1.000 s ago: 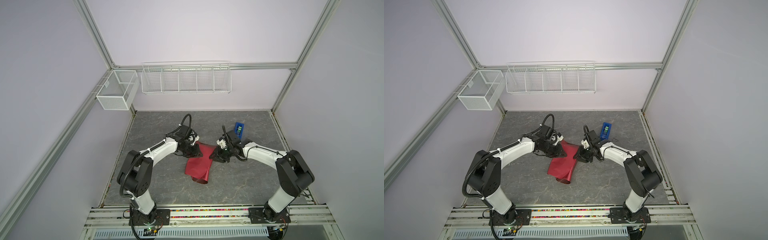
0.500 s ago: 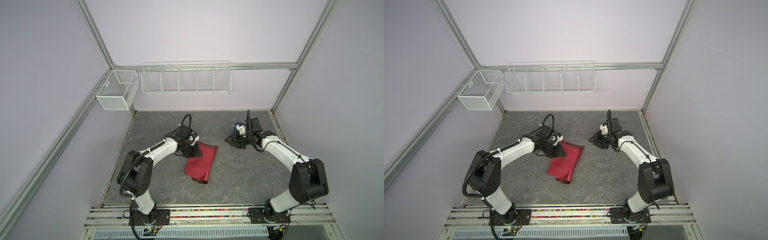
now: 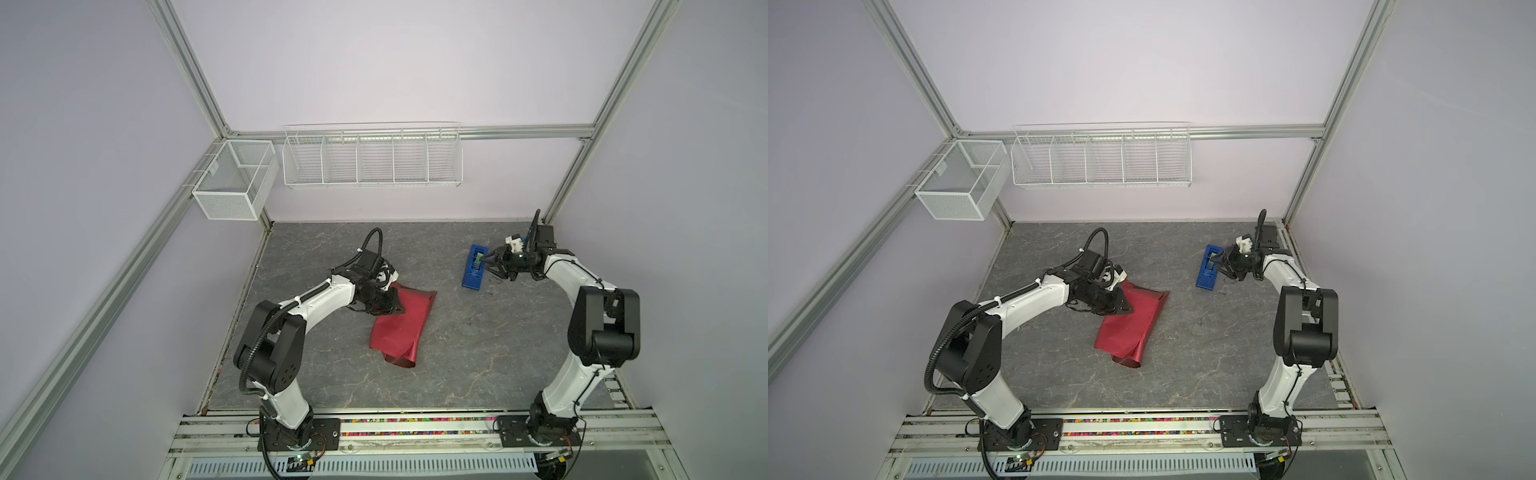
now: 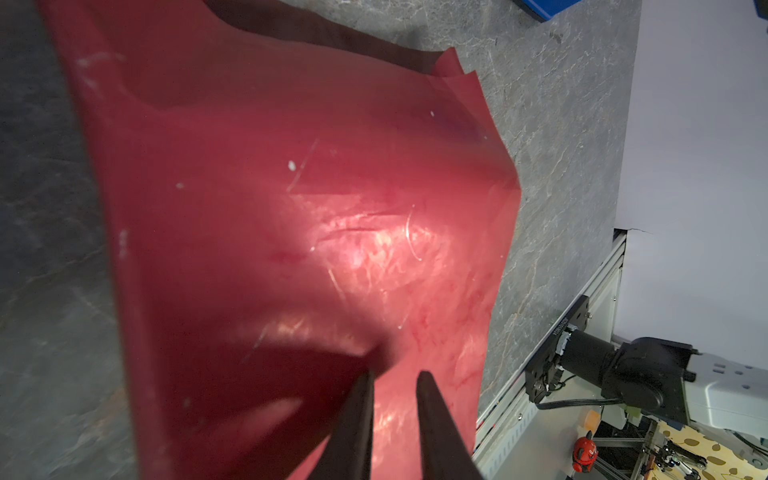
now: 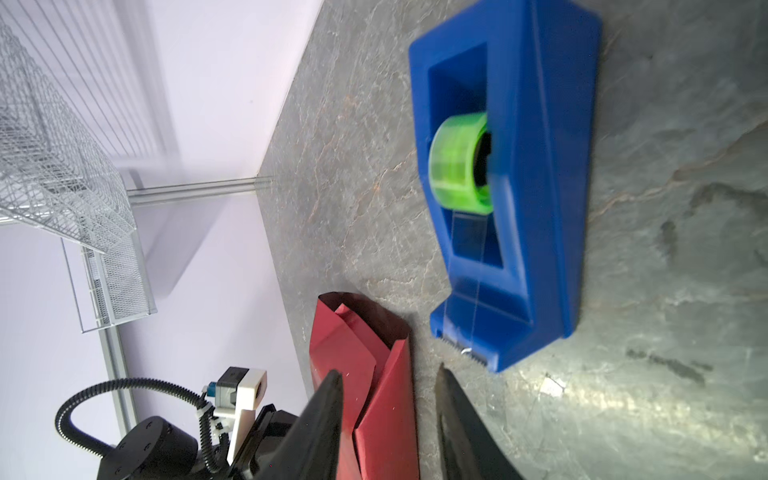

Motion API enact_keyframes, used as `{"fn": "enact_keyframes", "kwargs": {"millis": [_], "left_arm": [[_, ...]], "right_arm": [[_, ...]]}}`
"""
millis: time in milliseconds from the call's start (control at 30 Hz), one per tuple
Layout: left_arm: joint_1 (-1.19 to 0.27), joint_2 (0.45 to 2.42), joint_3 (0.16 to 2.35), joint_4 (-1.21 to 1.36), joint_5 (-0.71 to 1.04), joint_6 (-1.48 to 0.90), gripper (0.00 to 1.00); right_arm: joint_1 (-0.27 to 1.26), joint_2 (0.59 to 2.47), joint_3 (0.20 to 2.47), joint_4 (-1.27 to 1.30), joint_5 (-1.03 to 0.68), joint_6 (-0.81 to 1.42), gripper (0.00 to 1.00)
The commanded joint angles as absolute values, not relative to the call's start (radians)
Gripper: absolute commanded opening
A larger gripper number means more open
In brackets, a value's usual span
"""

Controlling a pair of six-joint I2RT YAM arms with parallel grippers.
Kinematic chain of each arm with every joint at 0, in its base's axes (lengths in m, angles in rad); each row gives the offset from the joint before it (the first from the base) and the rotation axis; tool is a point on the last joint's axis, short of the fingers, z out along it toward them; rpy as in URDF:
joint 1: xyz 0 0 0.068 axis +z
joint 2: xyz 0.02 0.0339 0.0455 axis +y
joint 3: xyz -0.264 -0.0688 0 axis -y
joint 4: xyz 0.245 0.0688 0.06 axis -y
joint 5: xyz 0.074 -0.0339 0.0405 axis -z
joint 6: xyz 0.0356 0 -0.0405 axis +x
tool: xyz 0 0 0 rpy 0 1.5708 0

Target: Wrap the gift box in paper

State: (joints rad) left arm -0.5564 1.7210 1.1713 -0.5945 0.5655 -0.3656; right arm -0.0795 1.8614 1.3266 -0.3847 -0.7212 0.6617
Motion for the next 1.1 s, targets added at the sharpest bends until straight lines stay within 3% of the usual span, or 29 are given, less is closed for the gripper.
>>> {"fn": "enact_keyframes", "kwargs": {"millis": [0, 533, 1067], "left_arm": [[-0.565, 1.777, 1.114, -0.663, 0.499, -0.363, 0.21], [-0.565, 1.772, 1.108, -0.675, 0.487, -0.368, 0.20], [-0.565, 1.771, 1.107, -0.670, 0.488, -0.371, 0.20]], "right_arm": [[-0.096, 1.923, 1.362, -0.392, -0.767, 0.635, 0.39], [-0.074, 2.116, 1.372, -0.247, -0.935, 0.715, 0.34], [-0.089, 2.048, 1.331, -0.261, -0.893, 0.737, 0.20]]}}
